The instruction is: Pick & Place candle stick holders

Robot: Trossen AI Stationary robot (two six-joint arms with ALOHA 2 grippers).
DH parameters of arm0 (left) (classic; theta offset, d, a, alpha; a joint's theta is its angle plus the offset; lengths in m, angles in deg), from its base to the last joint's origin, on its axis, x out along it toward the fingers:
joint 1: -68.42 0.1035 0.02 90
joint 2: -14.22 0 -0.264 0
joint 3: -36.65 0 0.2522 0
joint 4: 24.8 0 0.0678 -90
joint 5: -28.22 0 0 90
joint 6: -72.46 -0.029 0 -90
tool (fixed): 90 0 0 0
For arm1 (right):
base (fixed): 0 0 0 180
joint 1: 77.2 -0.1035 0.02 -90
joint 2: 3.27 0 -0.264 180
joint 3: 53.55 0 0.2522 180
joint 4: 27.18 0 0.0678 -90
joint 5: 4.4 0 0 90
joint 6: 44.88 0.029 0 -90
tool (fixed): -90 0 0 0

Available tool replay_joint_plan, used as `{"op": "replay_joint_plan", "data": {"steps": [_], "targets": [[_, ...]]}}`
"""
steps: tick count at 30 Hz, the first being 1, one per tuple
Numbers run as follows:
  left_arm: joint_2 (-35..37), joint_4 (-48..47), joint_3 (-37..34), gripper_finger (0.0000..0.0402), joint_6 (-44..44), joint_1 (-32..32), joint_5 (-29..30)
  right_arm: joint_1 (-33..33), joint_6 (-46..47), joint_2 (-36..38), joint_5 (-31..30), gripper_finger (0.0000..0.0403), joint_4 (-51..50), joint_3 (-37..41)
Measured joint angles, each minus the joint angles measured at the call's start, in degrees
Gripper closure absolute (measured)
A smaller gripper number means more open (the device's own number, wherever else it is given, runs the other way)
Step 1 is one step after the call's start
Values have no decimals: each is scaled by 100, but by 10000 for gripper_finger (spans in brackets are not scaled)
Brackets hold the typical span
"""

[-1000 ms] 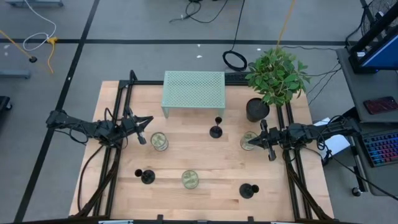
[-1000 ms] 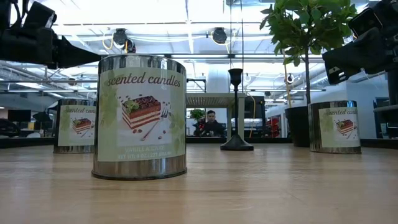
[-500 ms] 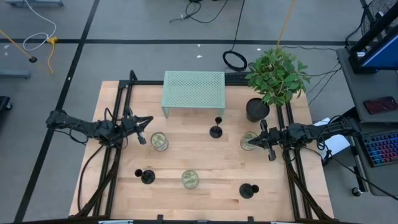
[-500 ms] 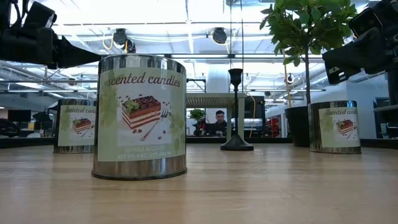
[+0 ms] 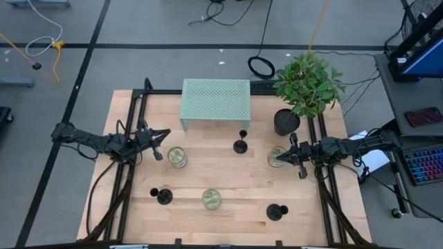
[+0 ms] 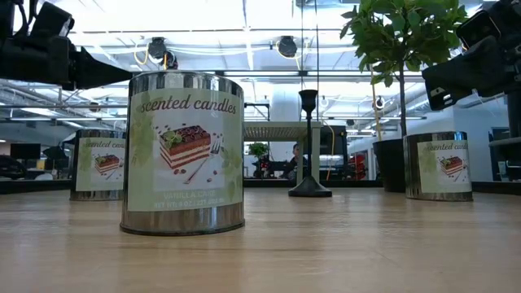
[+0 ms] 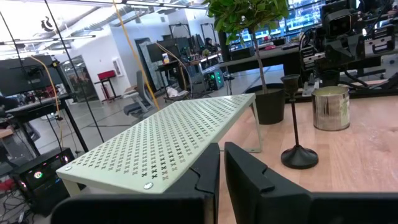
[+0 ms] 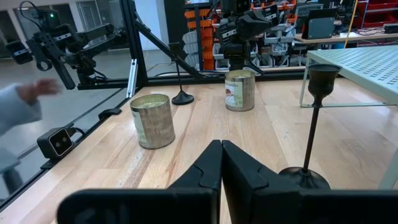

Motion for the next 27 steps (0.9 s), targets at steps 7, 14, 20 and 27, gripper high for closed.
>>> {"op": "replay_joint_plan", "data": {"steps": [7,14,20,27], "targets": [[0,-1,0,371,0,0,1,0,-227,-2,0,399,217,0],[1,0,0,371,23,0,-2,0,-433,2,-4,399,1142,0],[1,30,2,371,577,-1,-4,0,-906,-35,-874,398,1639,0],[0,276,2,371,617,1,-40,11,-1703,-271,-1944,399,1962,0]]}}
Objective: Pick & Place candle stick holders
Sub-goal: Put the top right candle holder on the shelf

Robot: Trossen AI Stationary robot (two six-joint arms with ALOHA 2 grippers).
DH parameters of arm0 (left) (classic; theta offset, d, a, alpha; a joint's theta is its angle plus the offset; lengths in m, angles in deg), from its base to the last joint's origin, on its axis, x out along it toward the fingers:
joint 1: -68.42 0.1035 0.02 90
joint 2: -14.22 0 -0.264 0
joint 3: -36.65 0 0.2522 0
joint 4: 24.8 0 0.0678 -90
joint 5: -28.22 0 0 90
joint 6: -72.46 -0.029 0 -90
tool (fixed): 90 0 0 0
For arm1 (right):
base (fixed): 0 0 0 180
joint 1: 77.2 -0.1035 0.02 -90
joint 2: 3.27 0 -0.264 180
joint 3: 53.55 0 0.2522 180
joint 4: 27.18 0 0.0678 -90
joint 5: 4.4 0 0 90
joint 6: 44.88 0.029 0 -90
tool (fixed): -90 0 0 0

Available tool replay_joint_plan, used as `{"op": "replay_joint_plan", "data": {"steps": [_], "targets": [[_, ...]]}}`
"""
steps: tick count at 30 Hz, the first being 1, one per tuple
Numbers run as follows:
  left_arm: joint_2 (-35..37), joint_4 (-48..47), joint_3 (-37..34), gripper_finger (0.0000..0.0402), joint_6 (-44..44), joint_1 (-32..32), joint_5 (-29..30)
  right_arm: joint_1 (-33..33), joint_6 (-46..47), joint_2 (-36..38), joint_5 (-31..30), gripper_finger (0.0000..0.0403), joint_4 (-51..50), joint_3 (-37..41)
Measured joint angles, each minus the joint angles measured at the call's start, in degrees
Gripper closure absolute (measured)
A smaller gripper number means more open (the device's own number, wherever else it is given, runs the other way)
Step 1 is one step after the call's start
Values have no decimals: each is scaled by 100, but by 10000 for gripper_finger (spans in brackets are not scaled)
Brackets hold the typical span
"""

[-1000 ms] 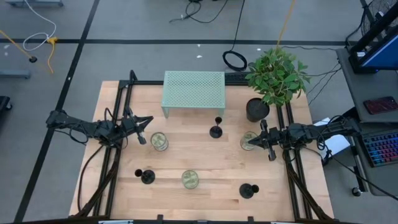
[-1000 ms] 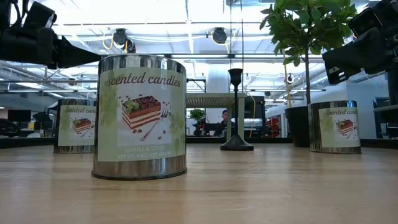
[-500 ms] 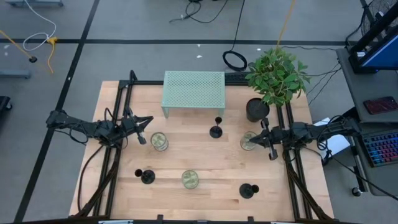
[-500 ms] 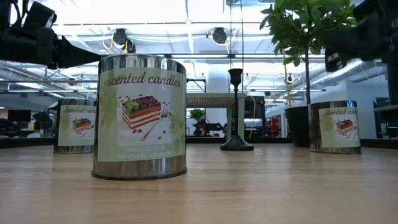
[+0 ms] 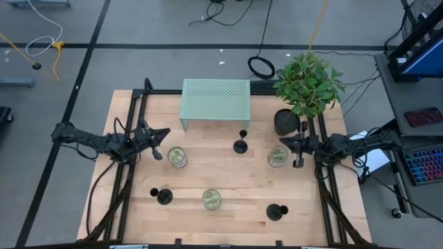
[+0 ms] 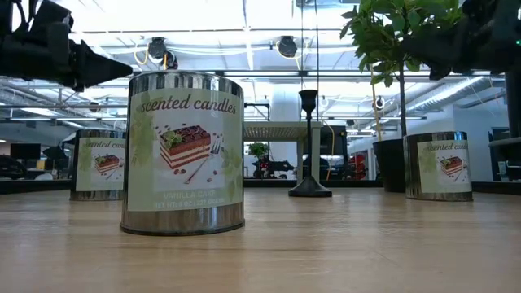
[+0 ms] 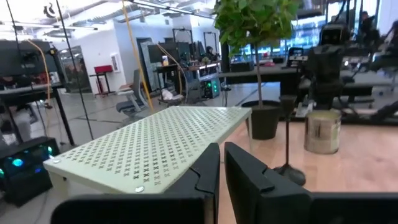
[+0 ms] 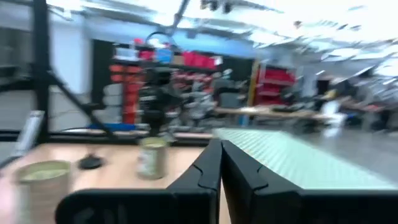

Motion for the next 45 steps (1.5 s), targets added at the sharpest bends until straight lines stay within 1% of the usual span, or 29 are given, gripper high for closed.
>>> {"op": "replay_joint_plan", "data": {"steps": [4,7,10,12,15,18,21,23,26,30,32,33,38,42,45], "targets": [[0,168,0,371,-111,-2,-157,26,-531,-75,-1,399,650,0],[-1,159,2,371,-113,0,-500,26,-319,-175,3,397,848,0],[-1,161,2,371,117,0,-890,26,-201,-331,3,382,862,0],[-1,161,2,369,166,-2,-1009,24,-190,-465,5,363,905,0],[-1,187,1,355,91,1,-936,24,41,-669,9,325,987,0],[-2,316,2,326,126,42,-977,24,431,-917,11,285,1020,0],[-8,364,2,291,167,87,-1120,24,565,-1261,13,252,1231,0],[-20,372,2,268,213,133,-1176,24,568,-1599,16,236,1560,0],[-148,530,1,242,450,214,-1232,24,571,-2212,31,224,2274,0],[-502,911,0,224,750,273,-1465,98,831,-3198,329,221,3166,-61],[-725,1246,0,223,886,280,-1660,202,987,-3696,288,221,3238,-217],[-844,1429,0,224,916,280,-1735,275,1018,-3945,278,221,3111,-309],[-1487,2180,0,233,1091,278,-1879,599,1235,-5104,311,224,3083,-943],[-2057,2487,12,238,1227,278,-1877,802,1442,-5747,312,224,3081,-1216],[-2460,2707,82,238,1237,278,-1874,931,1850,-6180,317,224,3052,-1357]]}}
